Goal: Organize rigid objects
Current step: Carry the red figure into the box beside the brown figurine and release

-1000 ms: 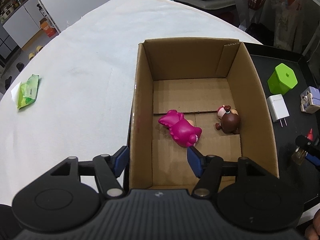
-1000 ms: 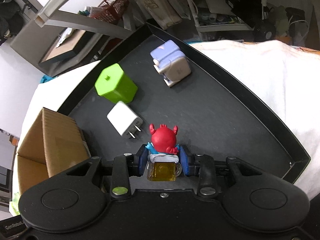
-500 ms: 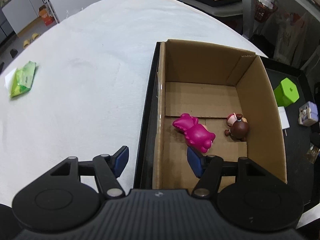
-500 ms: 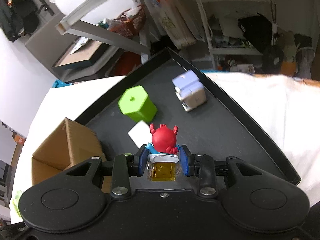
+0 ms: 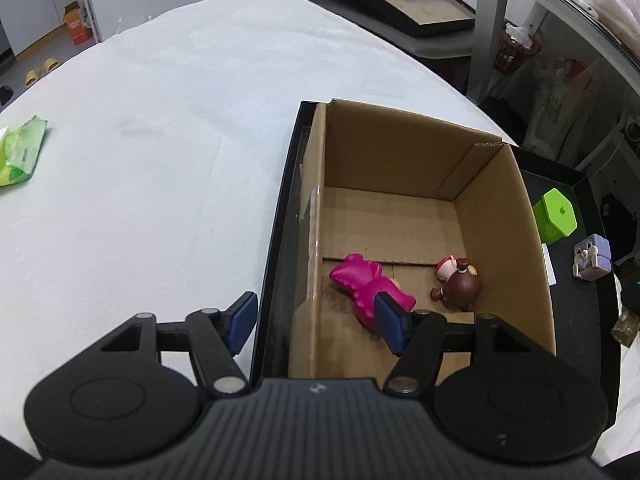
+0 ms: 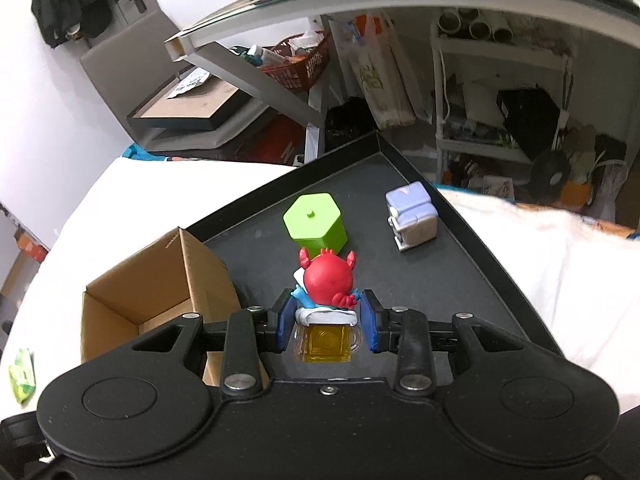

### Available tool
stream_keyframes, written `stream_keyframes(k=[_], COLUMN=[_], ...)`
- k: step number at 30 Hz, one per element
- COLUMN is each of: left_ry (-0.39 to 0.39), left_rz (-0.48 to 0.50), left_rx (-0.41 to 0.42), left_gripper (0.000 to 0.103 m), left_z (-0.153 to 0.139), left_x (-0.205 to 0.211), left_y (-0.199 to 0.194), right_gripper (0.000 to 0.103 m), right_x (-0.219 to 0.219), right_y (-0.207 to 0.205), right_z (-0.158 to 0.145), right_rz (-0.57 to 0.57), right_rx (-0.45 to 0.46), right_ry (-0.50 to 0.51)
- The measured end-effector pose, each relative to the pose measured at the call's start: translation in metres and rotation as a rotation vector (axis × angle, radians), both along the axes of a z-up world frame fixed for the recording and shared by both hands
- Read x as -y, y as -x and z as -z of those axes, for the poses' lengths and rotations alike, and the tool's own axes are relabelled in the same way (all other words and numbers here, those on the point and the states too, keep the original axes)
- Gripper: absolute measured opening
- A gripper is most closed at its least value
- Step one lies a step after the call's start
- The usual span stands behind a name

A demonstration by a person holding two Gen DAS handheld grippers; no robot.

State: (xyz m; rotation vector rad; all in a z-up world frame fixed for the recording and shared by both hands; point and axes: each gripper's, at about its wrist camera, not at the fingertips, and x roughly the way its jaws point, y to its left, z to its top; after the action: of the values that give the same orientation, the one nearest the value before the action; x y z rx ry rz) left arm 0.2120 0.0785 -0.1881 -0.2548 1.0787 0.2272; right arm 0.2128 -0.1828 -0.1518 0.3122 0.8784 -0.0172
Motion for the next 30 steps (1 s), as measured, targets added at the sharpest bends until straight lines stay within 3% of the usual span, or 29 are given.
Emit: stream_keyframes(k=[18,22,25,30], left_ry=[0.123,0.192,0.227,0.263], left_rz=[-0.054,-0.065,-0.066,-0.090], left_rx=[0.065,0.060,0.056,0.061], left_gripper=[0.058,0.048,0.032,0.027], left_z=[0.018,0.023,0.026,0.027], left_x=[-0.026,-0.032,-0.036,-0.041], left_y=[0.004,0.006,0.006,0.008], right_gripper=[0.034,0.034,0.034,0.034], right_x=[-0.066,-0.085,-0.099,-0.122], right_y=[-0.002,-0.004,-0.007,-0.014], right_z=[-0.030,-0.031,-0.031,-0.028], right_rz=[-0.091,-0.126,-0.153,-0.191], right_rx=[0.062,0.067,0.072,0.058], right_ry=[0.112,0.120,0.109,0.107])
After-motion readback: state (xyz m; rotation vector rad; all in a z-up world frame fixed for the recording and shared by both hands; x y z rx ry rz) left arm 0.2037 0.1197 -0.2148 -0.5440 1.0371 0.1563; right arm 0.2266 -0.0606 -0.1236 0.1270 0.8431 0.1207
